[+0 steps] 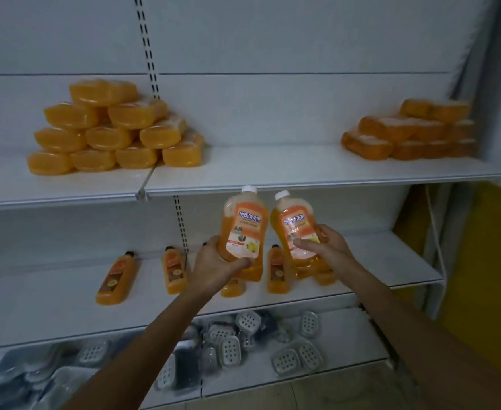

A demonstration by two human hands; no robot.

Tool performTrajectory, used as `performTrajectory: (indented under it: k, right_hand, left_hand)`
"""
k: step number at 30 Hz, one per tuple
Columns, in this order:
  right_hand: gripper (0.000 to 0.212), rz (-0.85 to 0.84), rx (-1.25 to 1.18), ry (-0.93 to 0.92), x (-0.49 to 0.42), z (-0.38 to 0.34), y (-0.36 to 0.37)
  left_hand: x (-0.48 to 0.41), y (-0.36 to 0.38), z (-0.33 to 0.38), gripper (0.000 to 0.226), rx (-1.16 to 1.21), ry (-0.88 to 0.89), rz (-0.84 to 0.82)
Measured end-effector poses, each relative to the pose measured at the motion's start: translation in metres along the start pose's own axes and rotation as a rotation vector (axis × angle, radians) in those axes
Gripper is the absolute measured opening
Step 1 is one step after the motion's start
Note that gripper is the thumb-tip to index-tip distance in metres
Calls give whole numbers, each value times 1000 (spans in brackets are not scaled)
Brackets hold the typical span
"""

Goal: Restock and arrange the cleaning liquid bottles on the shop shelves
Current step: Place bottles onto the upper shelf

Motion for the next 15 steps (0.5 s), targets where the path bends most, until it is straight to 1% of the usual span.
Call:
performTrajectory:
  k: [4, 8, 10, 12, 13, 15]
  right_hand:
    - [37, 115, -23, -97, 0, -36, -49]
    - [41, 185, 41, -192, -14, -77, -108]
    - [41, 207, 79, -240, -27, -94, -141]
    - [48, 212, 137, -276, -42, -109, -174]
    - [48, 214, 172, -292, -51, -116, -191]
    - [38, 218, 227, -331, -69, -132, -224]
  left_hand:
    - [-2, 22, 54, 52, 40, 98, -24]
    - [-20, 50, 117, 47, 98, 172, -28]
    - [-35, 67, 149, 49, 119, 198, -12]
    - [-54, 90, 177, 55, 128, 213, -16]
    - [-64, 103, 191, 57, 132, 225, -22]
    - [-84, 129, 221, 63, 151, 261, -22]
Point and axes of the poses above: each hand's wrist, its own x-axis away from the middle knuckle, its own y-axis out of the palm, z = x × y, the point moved 10 cm from there along -x, towards the middle knuckle, and after that the axes turned 6 degrees about -y, right-handed, at the moved point
